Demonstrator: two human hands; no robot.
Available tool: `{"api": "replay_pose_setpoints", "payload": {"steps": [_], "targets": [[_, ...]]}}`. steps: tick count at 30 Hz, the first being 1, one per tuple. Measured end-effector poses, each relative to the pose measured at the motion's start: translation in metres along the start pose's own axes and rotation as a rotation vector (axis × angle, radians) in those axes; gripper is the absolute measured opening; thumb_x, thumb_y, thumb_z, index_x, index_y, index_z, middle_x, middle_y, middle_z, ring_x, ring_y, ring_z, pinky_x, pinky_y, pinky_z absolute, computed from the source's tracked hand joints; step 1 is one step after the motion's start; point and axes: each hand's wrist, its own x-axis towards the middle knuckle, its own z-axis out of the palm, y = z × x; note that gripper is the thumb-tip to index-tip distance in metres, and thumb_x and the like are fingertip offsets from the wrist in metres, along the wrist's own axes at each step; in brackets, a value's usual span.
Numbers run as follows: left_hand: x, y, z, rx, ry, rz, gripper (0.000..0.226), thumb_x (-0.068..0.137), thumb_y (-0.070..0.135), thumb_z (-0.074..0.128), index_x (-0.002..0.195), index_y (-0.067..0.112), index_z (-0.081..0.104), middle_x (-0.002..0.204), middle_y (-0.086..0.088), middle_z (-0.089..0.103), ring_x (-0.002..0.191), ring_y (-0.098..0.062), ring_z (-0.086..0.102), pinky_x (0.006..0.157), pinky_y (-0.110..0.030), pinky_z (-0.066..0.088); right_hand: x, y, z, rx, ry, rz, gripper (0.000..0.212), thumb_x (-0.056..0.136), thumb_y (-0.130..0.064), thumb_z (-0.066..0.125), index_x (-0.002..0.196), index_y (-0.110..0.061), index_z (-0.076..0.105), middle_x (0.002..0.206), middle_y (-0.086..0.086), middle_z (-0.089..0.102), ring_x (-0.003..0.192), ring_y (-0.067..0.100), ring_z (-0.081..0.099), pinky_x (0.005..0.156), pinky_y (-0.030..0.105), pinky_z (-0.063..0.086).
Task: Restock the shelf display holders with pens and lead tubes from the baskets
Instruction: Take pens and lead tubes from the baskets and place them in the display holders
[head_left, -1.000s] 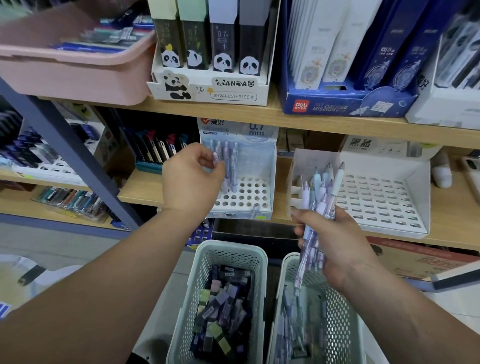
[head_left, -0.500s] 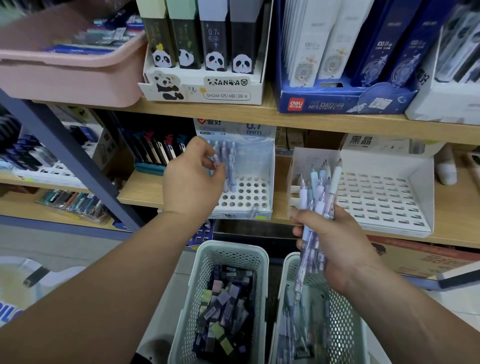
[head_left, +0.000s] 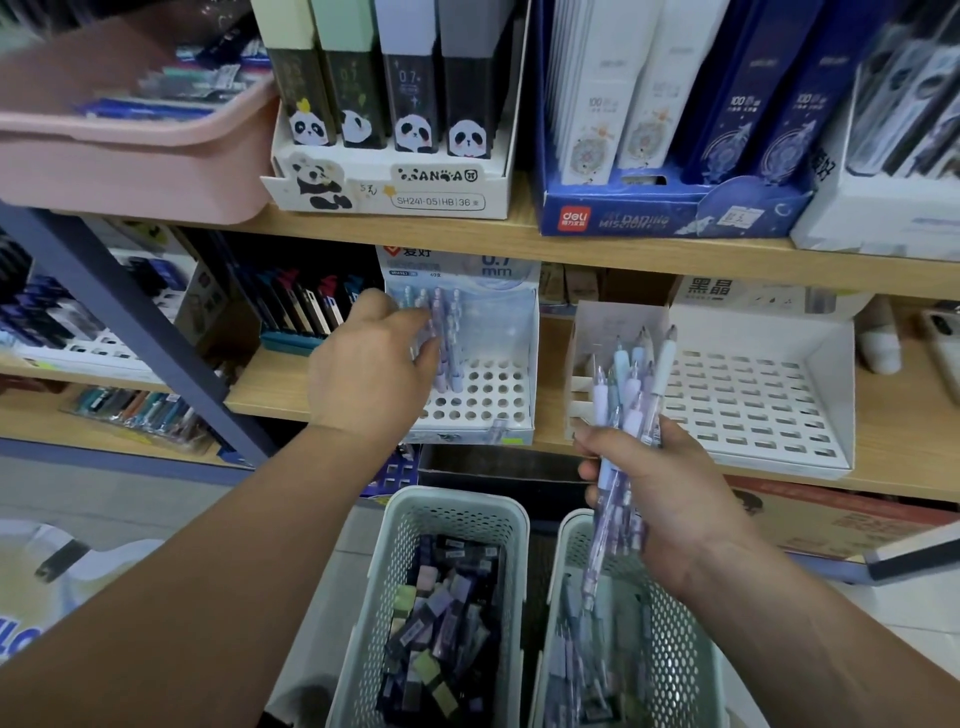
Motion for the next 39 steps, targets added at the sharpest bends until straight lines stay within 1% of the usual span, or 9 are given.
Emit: {"api": "replay_pose_setpoints", "payload": {"steps": [7, 11, 14, 16, 18, 26, 30, 34, 39], "targets": [[0.0, 0.007, -0.006, 0.064, -0.103, -0.023, 0.047, 0.088, 0.035, 0.07, 0.13, 0.017, 0.066, 0.104, -0.009, 0.053, 0.068, -0.034, 0.061, 0.058, -0.036, 0.05, -0.002, -0.003, 0.0, 0.037, -0.07, 0.013, 0.036, 0.077, -0.012, 0.083, 0.11, -0.016, 0.07, 0.083, 0.003, 0.077, 0.068, 0.013, 0.07, 0.069, 0.035, 0.054], [-0.007, 0.024, -0.021, -0.12, -0.008, 0.039, 0.027, 0.088, 0.027, 0.07, 0.111, 0.014, 0.07, 0.094, -0.003, 0.058, 0.074, -0.023, 0.059, 0.064, -0.031, 0.047, -0.008, -0.004, 0.002, 0.037, -0.158, 0.02, 0.036, 0.077, -0.011, 0.083, 0.109, -0.016, 0.068, 0.086, 0.005, 0.077, 0.068, 0.015, 0.069, 0.066, 0.033, 0.053], [-0.022, 0.047, -0.027, -0.46, -0.295, -0.098, 0.024, 0.094, 0.038, 0.065, 0.077, 0.021, 0.069, 0.073, 0.004, 0.064, 0.063, -0.003, 0.056, 0.06, -0.024, 0.042, -0.014, -0.004, 0.006, 0.003, -0.218, 0.021, 0.043, 0.069, -0.015, 0.086, 0.108, -0.014, 0.068, 0.084, 0.008, 0.075, 0.065, 0.017, 0.065, 0.058, 0.031, 0.051], [-0.036, 0.061, -0.029, -0.8, -0.573, -0.333, 0.033, 0.095, 0.043, 0.063, 0.074, 0.02, 0.071, 0.074, 0.003, 0.068, 0.053, 0.002, 0.053, 0.056, -0.018, 0.04, -0.018, -0.002, 0.008, -0.052, -0.255, 0.024, 0.048, 0.065, -0.018, 0.084, 0.11, -0.017, 0.068, 0.086, 0.007, 0.075, 0.066, 0.018, 0.065, 0.061, 0.033, 0.051], [-0.048, 0.069, -0.029, -0.986, -0.656, -0.478, 0.025, 0.094, 0.036, 0.068, 0.077, 0.018, 0.073, 0.068, 0.002, 0.066, 0.047, -0.002, 0.05, 0.047, -0.016, 0.039, -0.021, 0.001, 0.009, -0.11, -0.294, 0.019, 0.041, 0.071, -0.014, 0.083, 0.11, -0.02, 0.069, 0.087, 0.007, 0.075, 0.07, 0.019, 0.066, 0.066, 0.035, 0.052], [-0.055, 0.068, -0.035, -1.117, -0.639, -0.588, 0.013, 0.092, 0.014, 0.07, 0.083, 0.005, 0.067, 0.061, -0.009, 0.059, 0.045, -0.014, 0.049, 0.038, -0.019, 0.035, -0.028, 0.0, 0.012, -0.108, -0.379, 0.112, 0.046, 0.077, -0.004, 0.081, 0.12, -0.012, 0.065, 0.098, 0.015, 0.077, 0.082, 0.024, 0.075, 0.057, 0.027, 0.055], [-0.05, 0.062, -0.035, -1.146, -0.525, -0.636, 0.018, 0.094, 0.01, 0.065, 0.076, 0.012, 0.063, 0.058, -0.004, 0.06, 0.052, -0.021, 0.054, 0.043, -0.026, 0.038, -0.027, -0.007, 0.012, -0.025, -0.376, 0.137, 0.064, 0.059, -0.01, 0.086, 0.118, -0.007, 0.064, 0.1, 0.018, 0.077, 0.088, 0.028, 0.077, 0.056, 0.026, 0.058], [-0.045, 0.055, -0.036, -1.219, -0.41, -0.65, 0.02, 0.096, 0.004, 0.057, 0.077, 0.011, 0.062, 0.062, -0.005, 0.063, 0.054, -0.016, 0.059, 0.047, -0.024, 0.045, -0.024, -0.006, 0.014, -0.049, -0.347, 0.154, 0.045, 0.08, 0.005, 0.074, 0.121, -0.009, 0.06, 0.1, 0.016, 0.077, 0.088, 0.029, 0.077, 0.056, 0.027, 0.058], [-0.032, 0.035, -0.037, -1.242, -0.317, -0.709, 0.007, 0.093, -0.001, 0.057, 0.088, 0.003, 0.06, 0.071, -0.012, 0.068, 0.059, -0.019, 0.064, 0.052, -0.025, 0.052, -0.022, -0.003, 0.013, 0.006, -0.238, 0.15, 0.037, 0.083, 0.008, 0.072, 0.114, -0.009, 0.061, 0.096, 0.017, 0.078, 0.081, 0.027, 0.077, 0.054, 0.027, 0.058]]}}
